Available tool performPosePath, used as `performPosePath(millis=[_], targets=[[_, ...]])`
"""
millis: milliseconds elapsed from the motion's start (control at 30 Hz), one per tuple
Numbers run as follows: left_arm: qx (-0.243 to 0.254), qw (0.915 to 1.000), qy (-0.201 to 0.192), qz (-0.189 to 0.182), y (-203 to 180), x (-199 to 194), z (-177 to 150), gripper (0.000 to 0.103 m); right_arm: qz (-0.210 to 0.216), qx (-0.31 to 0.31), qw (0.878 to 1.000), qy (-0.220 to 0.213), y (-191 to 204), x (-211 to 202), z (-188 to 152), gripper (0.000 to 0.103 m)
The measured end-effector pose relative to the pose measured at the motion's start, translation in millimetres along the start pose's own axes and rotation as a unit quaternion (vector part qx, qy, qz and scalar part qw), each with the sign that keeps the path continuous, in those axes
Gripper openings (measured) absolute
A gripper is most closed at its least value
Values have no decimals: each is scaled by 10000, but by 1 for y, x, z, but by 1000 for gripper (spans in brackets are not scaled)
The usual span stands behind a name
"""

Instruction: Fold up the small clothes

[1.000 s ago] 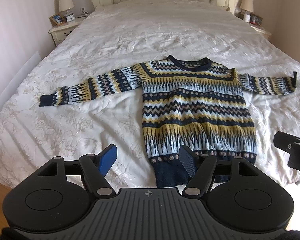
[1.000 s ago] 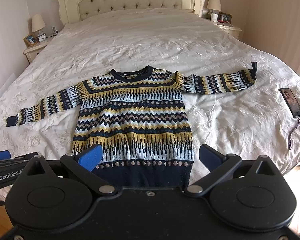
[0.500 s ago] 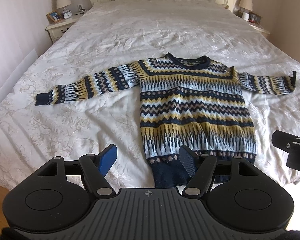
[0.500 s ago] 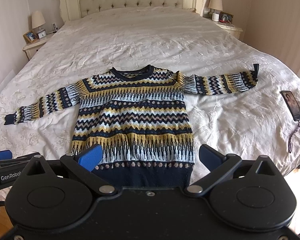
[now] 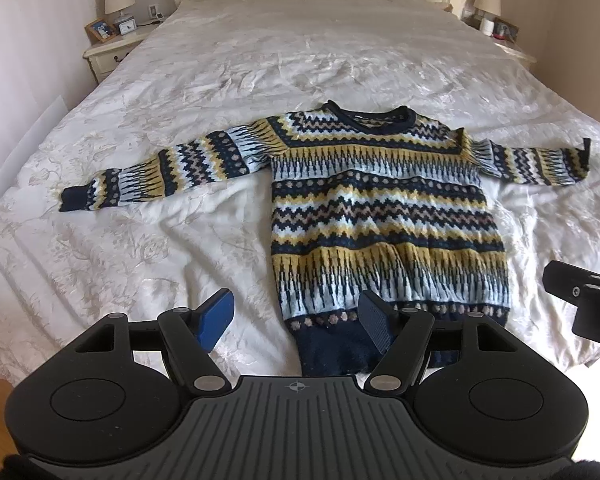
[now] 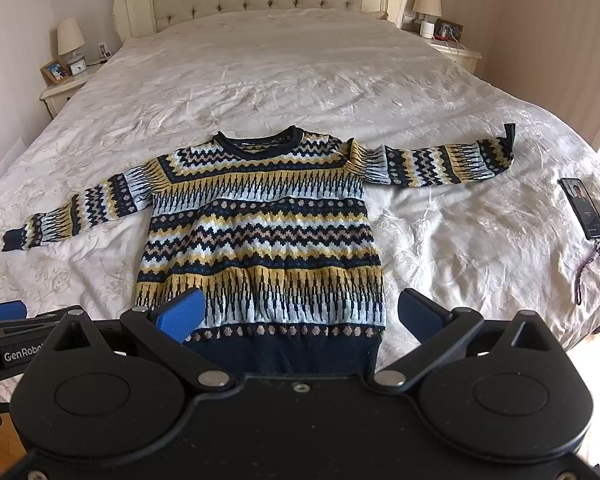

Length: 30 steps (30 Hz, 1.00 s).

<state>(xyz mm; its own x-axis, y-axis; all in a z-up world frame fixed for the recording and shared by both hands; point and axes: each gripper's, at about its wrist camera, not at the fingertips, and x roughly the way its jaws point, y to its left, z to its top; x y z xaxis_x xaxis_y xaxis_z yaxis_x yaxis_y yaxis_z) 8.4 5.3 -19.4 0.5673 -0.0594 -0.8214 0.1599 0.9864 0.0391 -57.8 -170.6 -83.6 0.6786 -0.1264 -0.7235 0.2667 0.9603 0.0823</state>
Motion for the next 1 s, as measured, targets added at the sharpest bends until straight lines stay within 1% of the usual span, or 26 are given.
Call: performPosePath(millis=[200,400,633,700,767,833,933,967,1000], targets=[[-3,10000,19,-22,-6,6,4,68,-37,53,10000,33,-3,4,2,102],[53,9998,161,45,-9,19,16,68,-4,99,9999,94,-4,14,7,102],[131,9994,255,184,-19,38,33,67,387,246,9987,225,-18,45,21,101],[143,9994,245,213,-27,44,41,67,471,330,9981,201,-28,56,27,94],[138,9993,229,257,-35,49,49,66,504,278,9981,203,-41,70,36,89],[101,9993,242,277,-44,54,60,66,424,152,9988,211,-55,85,48,89],[42,9991,277,306,-61,63,77,66,286,65,9995,92,-82,105,67,88],[2,9991,309,306,-67,66,82,66,187,36,9998,95,-93,115,75,85],[-72,9989,337,305,-73,70,87,66,107,6,9999,122,-103,124,82,76]])
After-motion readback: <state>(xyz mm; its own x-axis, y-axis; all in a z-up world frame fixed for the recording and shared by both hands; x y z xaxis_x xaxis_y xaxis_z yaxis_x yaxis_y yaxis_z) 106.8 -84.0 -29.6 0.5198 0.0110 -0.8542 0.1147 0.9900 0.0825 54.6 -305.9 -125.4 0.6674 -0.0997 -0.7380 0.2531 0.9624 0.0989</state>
